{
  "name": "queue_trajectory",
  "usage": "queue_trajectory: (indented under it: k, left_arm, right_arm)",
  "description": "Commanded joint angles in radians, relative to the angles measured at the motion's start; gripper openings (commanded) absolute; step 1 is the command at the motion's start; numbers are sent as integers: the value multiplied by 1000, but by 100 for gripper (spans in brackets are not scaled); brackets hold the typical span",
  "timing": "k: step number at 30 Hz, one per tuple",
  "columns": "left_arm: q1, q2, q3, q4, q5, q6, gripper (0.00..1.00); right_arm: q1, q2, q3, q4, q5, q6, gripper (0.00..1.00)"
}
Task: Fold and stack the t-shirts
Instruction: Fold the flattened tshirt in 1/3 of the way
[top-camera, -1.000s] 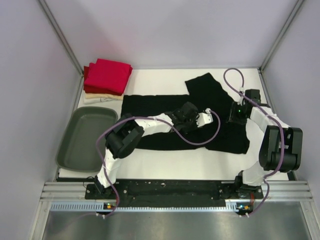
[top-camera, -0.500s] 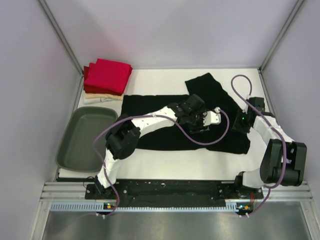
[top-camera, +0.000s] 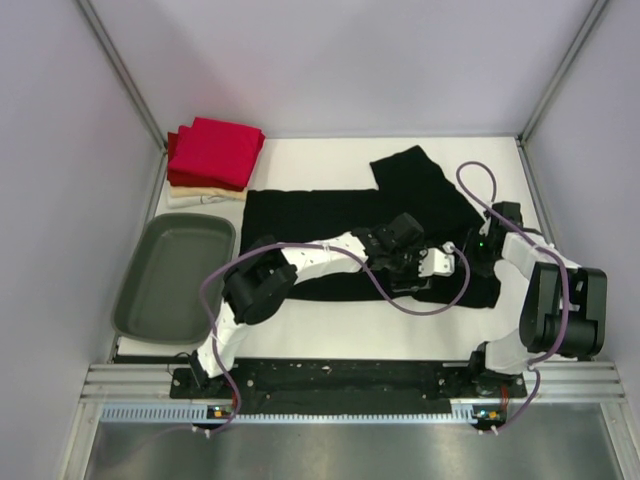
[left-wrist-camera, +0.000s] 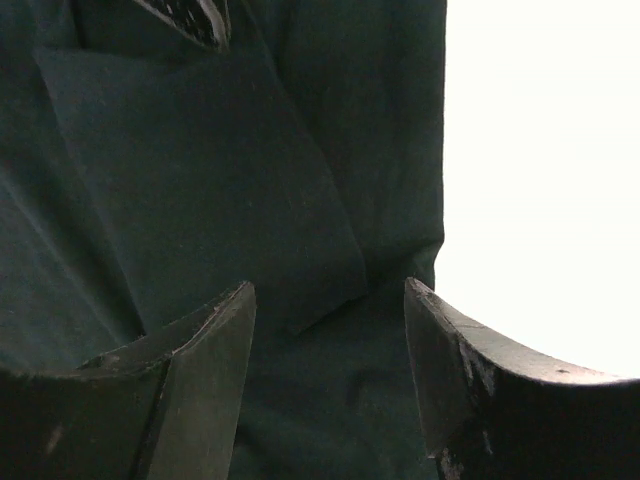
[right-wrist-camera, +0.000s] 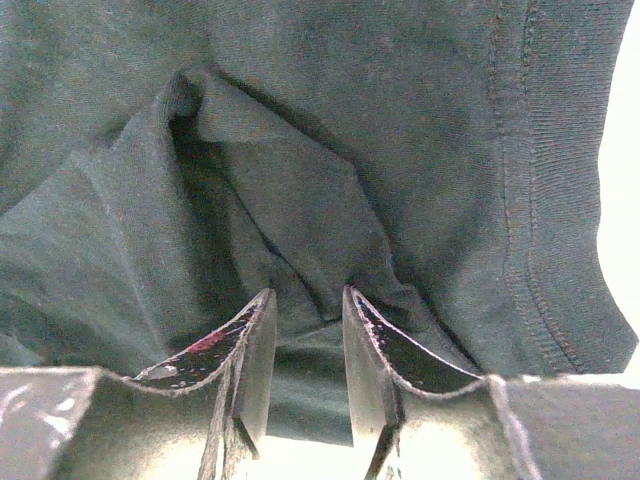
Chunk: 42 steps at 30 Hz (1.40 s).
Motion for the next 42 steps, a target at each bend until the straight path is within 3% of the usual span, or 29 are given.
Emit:
queue_trajectory:
  k: [1, 7, 22, 32, 34, 36, 42]
  left_arm:
    - [5, 20, -40, 111, -44, -42, 65]
    - [5, 30, -56, 142, -43, -71, 61]
    - [7, 23, -100, 105, -6, -36, 58]
    - [7, 10, -92, 78, 9, -19, 59]
    - [7, 4, -60, 26, 23, -15, 60]
    - [8, -6, 4, -70, 52, -1, 62]
    - [14, -92, 223, -419, 169, 91, 73]
  right_arm:
    - [-2, 25, -4, 29, -32, 1, 31]
    - [-2, -28, 2, 9, 24, 2, 0]
    - [-48, -202, 39, -144, 209, -14, 0]
    - [-72, -98, 27, -149, 205, 18, 0]
    - [-74, -87, 40, -149, 204, 15, 13]
    - [-74, -102, 56, -149, 202, 12, 19]
    - [-77, -269, 68, -170, 333, 53, 52]
